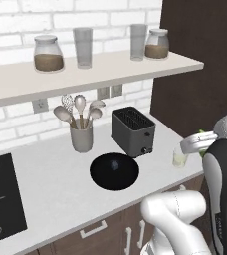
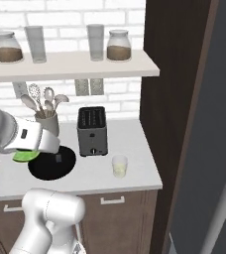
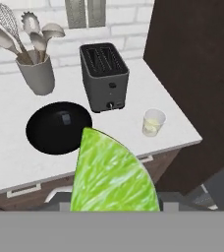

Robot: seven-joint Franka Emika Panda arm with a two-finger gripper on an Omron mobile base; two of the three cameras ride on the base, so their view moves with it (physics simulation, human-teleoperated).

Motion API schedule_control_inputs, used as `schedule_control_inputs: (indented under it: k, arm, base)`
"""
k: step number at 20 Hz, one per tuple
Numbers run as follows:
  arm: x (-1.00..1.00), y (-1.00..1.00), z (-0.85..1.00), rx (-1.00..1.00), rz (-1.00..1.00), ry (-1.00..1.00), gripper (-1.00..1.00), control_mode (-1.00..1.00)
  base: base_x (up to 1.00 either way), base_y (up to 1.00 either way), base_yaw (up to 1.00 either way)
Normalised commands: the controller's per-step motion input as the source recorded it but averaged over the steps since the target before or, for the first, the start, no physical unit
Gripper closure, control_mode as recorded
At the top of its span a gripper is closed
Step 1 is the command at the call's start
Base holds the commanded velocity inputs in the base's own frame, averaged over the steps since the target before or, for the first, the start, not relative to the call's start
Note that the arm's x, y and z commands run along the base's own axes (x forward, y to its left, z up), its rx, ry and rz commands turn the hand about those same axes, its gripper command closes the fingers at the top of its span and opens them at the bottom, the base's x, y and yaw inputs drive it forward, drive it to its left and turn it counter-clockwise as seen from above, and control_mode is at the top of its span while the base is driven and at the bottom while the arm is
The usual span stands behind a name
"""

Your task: Grab a lemon wedge from the fridge and one ice cube from the ice bowl, and put them in the glass of lemonade.

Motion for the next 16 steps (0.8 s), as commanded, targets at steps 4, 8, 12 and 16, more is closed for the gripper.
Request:
schedule_control_inputs:
  k: [4,8,12,16]
  arm:
    - [0.00,0.00,0.00,0.00,0.00,0.00,1.00,1.00]
    - [0.00,0.00,0.00,0.00,0.00,0.00,1.00,1.00]
    - [0.14,0.00,0.00,0.00,0.00,0.11,1.00,-1.00]
    - [0.44,0.00,-0.16,0.00,-0.02,0.12,1.00,-1.00]
  base:
    - [0.00,0.00,0.00]
    - [0.00,0.00,0.00]
    - [0.00,0.00,0.00]
    - [0.00,0.00,0.00]
